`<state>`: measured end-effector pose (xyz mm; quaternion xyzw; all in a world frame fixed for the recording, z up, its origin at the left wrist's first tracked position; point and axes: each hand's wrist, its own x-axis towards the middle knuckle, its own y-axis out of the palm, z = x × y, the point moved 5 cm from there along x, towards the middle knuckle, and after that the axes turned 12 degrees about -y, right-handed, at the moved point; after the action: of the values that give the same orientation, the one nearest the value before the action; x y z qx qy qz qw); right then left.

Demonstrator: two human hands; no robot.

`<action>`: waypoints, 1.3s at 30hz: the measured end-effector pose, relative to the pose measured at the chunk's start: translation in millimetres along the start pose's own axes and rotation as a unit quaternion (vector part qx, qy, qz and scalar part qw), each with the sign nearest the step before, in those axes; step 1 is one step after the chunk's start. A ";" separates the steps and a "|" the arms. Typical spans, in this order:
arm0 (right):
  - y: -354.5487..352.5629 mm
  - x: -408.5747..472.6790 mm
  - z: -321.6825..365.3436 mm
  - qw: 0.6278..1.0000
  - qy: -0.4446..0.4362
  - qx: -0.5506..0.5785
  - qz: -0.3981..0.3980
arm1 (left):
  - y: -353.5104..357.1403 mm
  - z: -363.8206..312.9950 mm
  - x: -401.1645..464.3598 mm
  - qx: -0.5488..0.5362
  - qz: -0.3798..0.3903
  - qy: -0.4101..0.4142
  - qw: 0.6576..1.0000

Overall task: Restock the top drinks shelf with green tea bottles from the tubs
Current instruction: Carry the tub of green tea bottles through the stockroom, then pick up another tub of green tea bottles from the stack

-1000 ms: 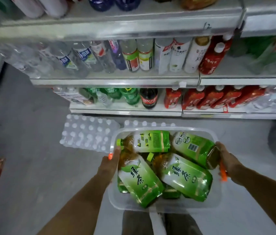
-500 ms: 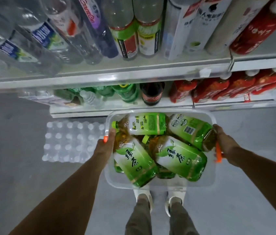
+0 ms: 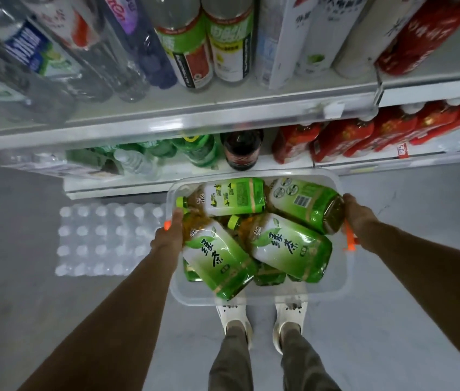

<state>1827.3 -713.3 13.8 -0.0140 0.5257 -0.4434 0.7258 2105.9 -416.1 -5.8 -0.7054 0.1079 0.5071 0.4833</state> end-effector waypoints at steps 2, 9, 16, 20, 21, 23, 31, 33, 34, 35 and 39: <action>-7.1 -9.2 7.2 1.000 -0.008 -0.011 0.002 | -1.6 -3.3 -7.8 0.019 -0.003 -0.005 1.000; -34.5 -82.2 44.0 0.987 -0.084 -0.112 0.081 | -15.4 -26.0 -117.9 0.200 -0.007 0.182 0.963; -99.2 -203.4 78.9 0.927 -0.231 -0.273 0.111 | -18.8 -31.0 -250.1 0.246 0.080 0.324 0.910; -145.6 -267.4 71.4 0.928 -0.260 -0.263 0.040 | -26.2 -27.3 -332.2 0.290 0.099 0.443 0.842; -157.5 -283.1 66.0 0.933 -0.262 -0.246 0.018 | -29.2 -26.0 -351.3 0.299 0.096 0.480 0.819; -178.5 -317.1 49.6 0.946 -0.258 -0.196 -0.033 | -36.1 -21.7 -391.0 0.321 0.077 0.550 0.767; -228.5 -467.8 -35.0 0.910 -0.240 -0.072 -0.329 | -41.6 30.0 -525.0 0.335 0.097 0.752 0.559; -238.8 -500.2 -62.7 0.889 -0.218 -0.064 -0.397 | -28.3 47.3 -560.3 0.349 0.101 0.795 0.486; -243.7 -515.9 -78.0 0.879 -0.200 -0.060 -0.428 | -20.8 58.9 -580.2 0.353 0.112 0.814 0.448; -249.4 -532.1 -94.1 0.868 -0.181 -0.054 -0.459 | -11.8 71.2 -599.5 0.356 0.122 0.830 0.410; -275.5 -595.7 -161.7 0.820 -0.101 -0.030 -0.563 | 25.3 130.3 -672.3 0.332 0.178 0.876 0.302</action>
<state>1496.4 -415.9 522.7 -0.3739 0.3628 -0.7549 0.3985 1699.1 -553.1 528.5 -0.4777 0.7499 -0.4141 0.1951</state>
